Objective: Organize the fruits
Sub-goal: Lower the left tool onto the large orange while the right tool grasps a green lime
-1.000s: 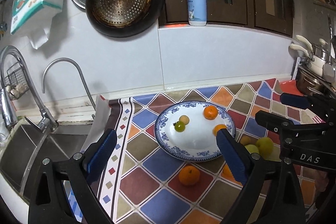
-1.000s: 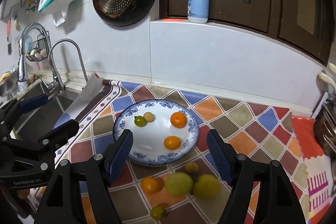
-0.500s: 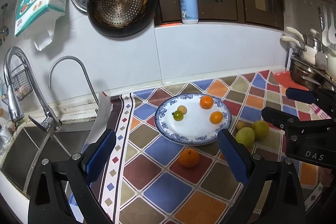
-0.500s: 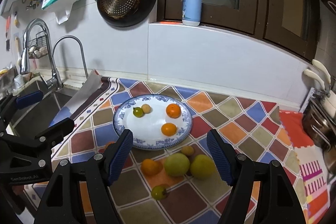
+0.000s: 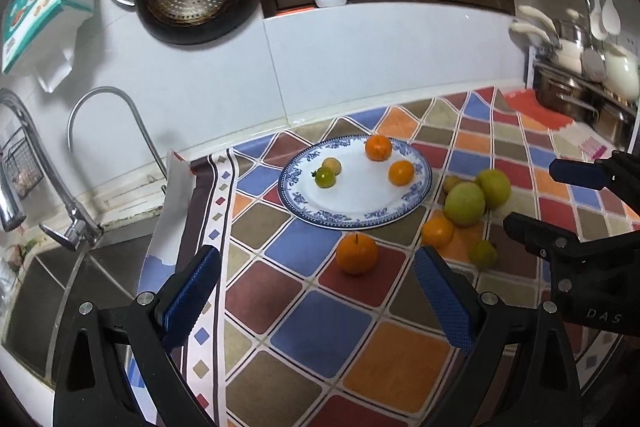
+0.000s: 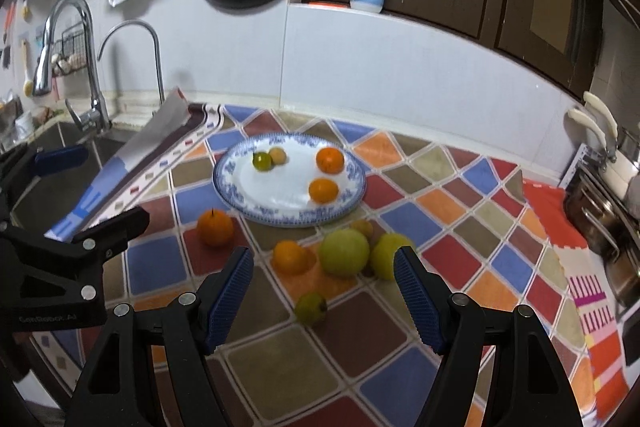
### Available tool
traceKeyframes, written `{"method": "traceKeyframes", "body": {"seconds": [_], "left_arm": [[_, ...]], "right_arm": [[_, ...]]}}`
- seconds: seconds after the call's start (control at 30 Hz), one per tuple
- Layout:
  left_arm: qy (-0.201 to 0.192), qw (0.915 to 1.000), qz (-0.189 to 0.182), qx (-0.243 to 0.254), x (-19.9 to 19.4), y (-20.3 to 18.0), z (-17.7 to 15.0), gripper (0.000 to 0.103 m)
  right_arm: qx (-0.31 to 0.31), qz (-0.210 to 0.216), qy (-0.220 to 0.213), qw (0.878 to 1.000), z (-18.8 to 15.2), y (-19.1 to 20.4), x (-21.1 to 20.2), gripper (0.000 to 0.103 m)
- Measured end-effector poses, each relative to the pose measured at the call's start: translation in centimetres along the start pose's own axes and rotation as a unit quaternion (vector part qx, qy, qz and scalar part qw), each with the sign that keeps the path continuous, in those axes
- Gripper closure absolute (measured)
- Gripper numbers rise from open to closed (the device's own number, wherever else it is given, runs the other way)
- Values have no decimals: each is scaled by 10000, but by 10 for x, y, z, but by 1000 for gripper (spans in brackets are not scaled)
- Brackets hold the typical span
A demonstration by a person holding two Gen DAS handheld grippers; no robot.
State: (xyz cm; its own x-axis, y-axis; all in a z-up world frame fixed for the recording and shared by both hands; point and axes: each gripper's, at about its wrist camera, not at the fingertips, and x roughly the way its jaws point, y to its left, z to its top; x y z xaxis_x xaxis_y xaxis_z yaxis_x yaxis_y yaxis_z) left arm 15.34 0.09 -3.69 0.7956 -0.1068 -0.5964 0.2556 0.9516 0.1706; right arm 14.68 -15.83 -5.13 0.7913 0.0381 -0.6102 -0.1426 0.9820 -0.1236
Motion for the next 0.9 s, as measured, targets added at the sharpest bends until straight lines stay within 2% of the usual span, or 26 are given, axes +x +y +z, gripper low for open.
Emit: {"method": "traceKeyframes", "body": {"seconds": [0.5,0.8,0.9], "left_arm": [[272,9970,-391,611,36,-5,-18,5],[415,9939,-636,803,62,-9,-19,5],[459,9928,-698,861,70,-11,-18,5]], "right_arm": [[513,-150,653,9964,-31,4,29,30],[707,-232,813,9939,-36,2,46,31],[776,-200,885,9928,-36,0,52,36]]}}
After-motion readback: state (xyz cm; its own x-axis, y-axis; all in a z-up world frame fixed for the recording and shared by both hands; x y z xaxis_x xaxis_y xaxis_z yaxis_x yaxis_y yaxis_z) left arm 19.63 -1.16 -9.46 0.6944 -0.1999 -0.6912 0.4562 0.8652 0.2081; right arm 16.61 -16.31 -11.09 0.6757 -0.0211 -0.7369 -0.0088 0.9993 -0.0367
